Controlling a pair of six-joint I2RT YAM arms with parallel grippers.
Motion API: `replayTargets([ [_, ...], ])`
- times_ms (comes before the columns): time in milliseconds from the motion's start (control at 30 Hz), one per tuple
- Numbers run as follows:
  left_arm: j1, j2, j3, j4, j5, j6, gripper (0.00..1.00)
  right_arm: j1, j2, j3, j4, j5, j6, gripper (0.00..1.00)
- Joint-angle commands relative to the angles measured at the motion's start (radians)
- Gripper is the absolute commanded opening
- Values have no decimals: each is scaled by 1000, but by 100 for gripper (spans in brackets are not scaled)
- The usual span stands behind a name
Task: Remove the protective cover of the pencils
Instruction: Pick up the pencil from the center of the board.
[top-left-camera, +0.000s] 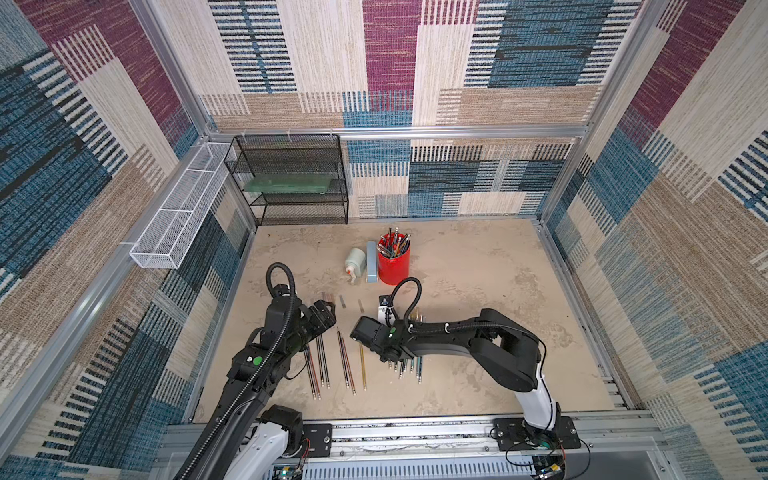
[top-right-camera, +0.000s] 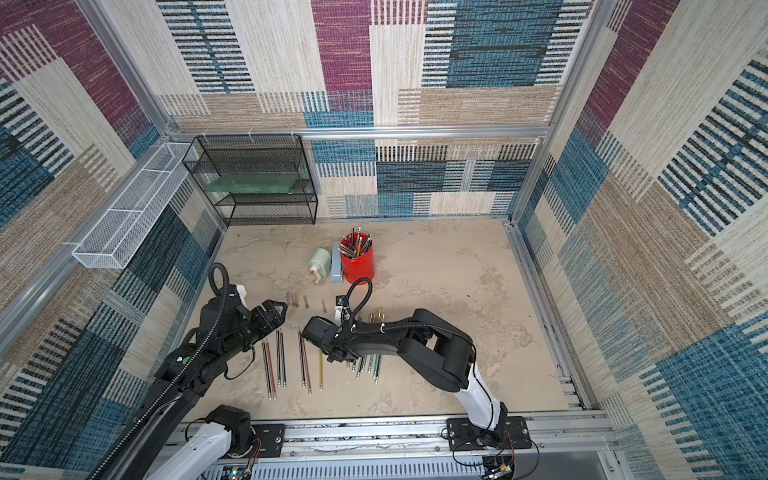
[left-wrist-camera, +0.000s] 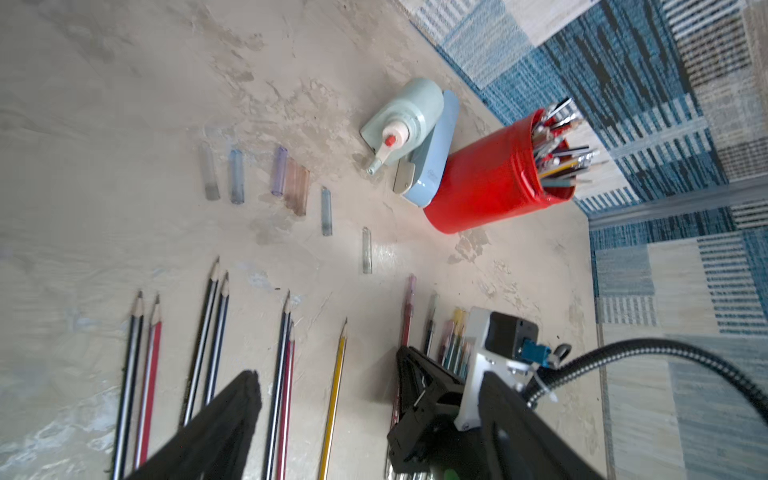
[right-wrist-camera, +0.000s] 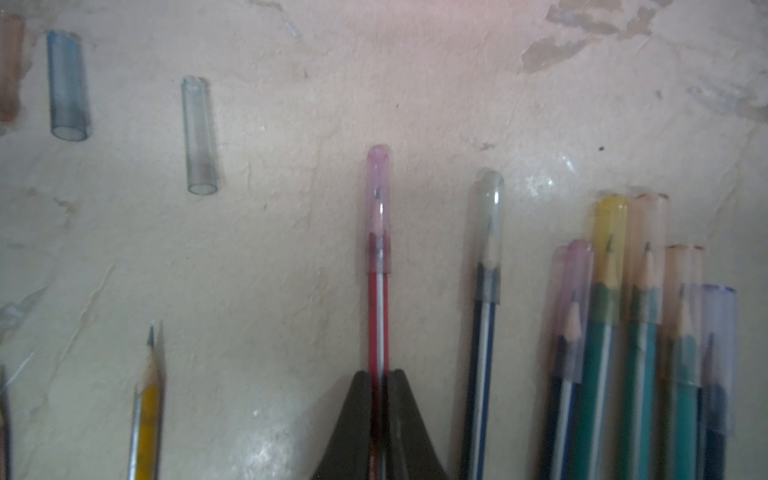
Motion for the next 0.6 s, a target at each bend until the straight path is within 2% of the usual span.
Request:
replayTargets([
  [0, 0, -30, -85, 172, 105, -43, 85, 2, -14, -9, -27, -54, -14, 7],
  [100, 0, -37, -132, 248, 124, -49, 85, 5, -42, -18, -13, -47, -15, 5],
  [300, 0, 24, -90, 224, 154, -33, 81, 3, -142, -108, 113, -79, -32, 4],
  [567, 0, 87, -131, 393, 292, -96, 75, 3, -268, -249, 300, -125, -71, 1],
])
